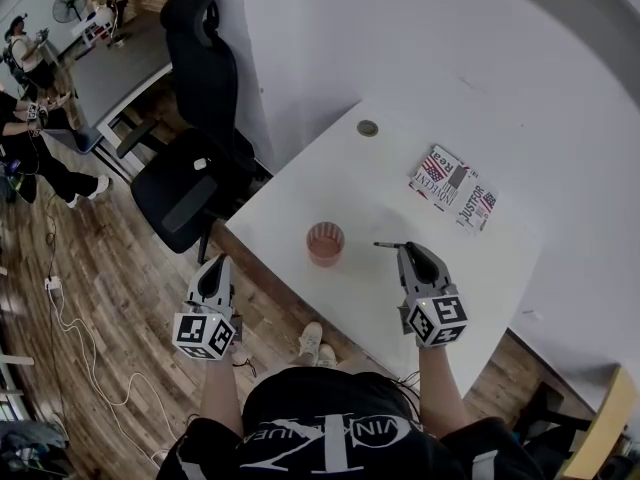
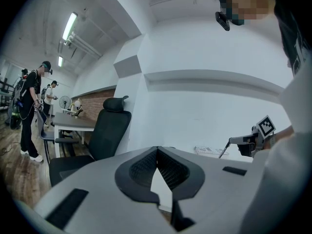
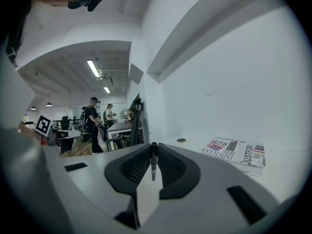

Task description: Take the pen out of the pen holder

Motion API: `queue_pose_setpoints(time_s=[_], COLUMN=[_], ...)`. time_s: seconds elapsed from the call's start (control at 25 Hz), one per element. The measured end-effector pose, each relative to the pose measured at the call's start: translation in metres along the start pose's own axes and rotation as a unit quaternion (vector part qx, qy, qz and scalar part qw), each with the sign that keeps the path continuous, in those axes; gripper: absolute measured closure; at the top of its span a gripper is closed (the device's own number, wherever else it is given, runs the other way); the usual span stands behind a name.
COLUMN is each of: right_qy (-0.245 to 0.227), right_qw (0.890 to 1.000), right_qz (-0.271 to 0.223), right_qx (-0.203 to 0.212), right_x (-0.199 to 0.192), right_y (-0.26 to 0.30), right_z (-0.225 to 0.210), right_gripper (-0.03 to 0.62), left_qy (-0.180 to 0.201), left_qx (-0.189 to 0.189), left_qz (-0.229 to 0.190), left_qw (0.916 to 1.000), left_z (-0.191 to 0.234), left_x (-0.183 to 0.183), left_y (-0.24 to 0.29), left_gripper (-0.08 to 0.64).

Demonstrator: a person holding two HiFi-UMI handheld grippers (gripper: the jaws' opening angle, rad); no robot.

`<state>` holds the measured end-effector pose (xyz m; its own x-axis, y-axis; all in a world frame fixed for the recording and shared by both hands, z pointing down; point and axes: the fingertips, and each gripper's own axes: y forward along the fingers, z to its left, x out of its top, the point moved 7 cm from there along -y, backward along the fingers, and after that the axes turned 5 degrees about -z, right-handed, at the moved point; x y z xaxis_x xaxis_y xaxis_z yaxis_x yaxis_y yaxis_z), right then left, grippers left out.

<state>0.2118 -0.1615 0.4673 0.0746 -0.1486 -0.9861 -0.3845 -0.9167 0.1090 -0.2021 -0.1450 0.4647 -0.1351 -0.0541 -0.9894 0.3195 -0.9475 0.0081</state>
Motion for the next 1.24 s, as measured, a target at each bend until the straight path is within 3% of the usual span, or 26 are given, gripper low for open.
queue_pose_setpoints(time_s=[1.24], right_qy=[0.002], right_qw=[1.0], right_qz=[0.007], right_qx=[0.007], right_x=[-0.0047], right_y=[0.005], right_z=[0.0032], right_gripper=[0.535], left_qy=[-0.001], left_qx=[0.007], left_qz=[0.004], left_qw=[1.0], left_z=[0.005], left_x=[-0.0022], left_y=[-0.0028], left_gripper=[0.546])
